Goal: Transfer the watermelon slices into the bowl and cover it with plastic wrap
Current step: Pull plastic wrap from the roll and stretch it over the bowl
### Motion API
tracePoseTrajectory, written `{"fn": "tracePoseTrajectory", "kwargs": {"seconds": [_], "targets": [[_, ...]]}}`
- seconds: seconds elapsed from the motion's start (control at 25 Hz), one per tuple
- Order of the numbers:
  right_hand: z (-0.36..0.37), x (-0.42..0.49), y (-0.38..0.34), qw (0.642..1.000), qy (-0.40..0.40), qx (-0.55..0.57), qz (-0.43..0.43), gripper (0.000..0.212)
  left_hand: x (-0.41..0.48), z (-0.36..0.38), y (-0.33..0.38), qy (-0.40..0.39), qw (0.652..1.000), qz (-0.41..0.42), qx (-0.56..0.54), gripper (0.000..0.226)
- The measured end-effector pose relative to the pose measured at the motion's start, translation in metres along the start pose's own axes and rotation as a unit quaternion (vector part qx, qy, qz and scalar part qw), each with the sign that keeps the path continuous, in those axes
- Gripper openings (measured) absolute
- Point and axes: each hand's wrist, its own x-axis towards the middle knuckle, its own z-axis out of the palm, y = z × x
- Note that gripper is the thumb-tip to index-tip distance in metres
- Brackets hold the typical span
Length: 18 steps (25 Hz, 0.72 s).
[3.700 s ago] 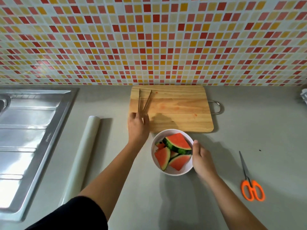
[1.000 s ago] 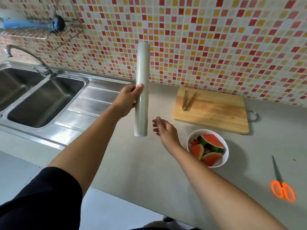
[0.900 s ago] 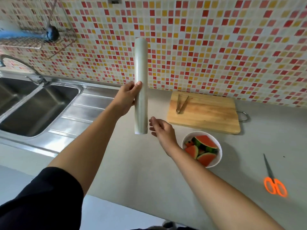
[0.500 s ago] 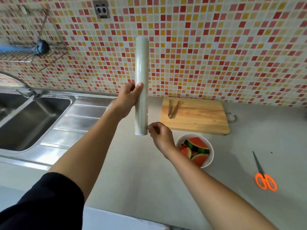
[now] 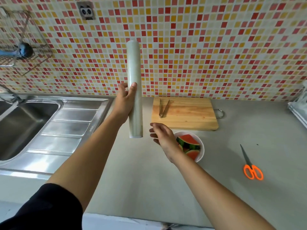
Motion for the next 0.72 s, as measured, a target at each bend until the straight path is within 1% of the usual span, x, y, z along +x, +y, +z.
{"fn": "tracePoseTrajectory", "kwargs": {"seconds": [0.12, 0.16, 0.24, 0.32, 0.44, 0.56, 0.64, 0.72], "targets": [[-0.008, 0.005, -0.012, 0.998, 0.056, -0.001, -0.024, 0.013, -0.003, 0.008, 0.004, -0.015, 1.000, 0.023, 0.006, 0.034], [-0.009, 0.007, -0.017, 0.998, 0.056, 0.007, -0.030, 0.012, -0.004, 0.011, 0.006, -0.016, 0.999, 0.026, 0.009, 0.036], [-0.007, 0.008, -0.025, 0.999, 0.022, 0.023, -0.036, 0.012, -0.007, 0.016, 0.009, -0.016, 0.999, 0.029, 0.005, 0.041], [-0.003, 0.008, -0.029, 0.999, -0.006, 0.009, -0.046, 0.013, -0.009, 0.020, 0.013, -0.017, 0.999, 0.041, 0.003, 0.042], [-0.001, 0.005, -0.031, 0.998, -0.002, -0.003, -0.057, 0.005, -0.012, 0.022, 0.017, -0.017, 0.997, 0.061, 0.033, 0.038], [-0.004, 0.000, -0.033, 0.999, -0.032, 0.020, -0.038, 0.009, -0.019, 0.025, 0.019, -0.004, 0.994, 0.081, 0.074, 0.033], [-0.008, -0.004, -0.034, 0.998, -0.050, 0.034, -0.003, 0.008, -0.024, 0.027, 0.020, 0.014, 0.991, 0.095, 0.095, 0.031], [-0.014, -0.002, -0.035, 0.999, -0.014, 0.030, 0.026, 0.011, -0.028, 0.026, 0.019, 0.010, 0.991, 0.092, 0.100, 0.032]]}}
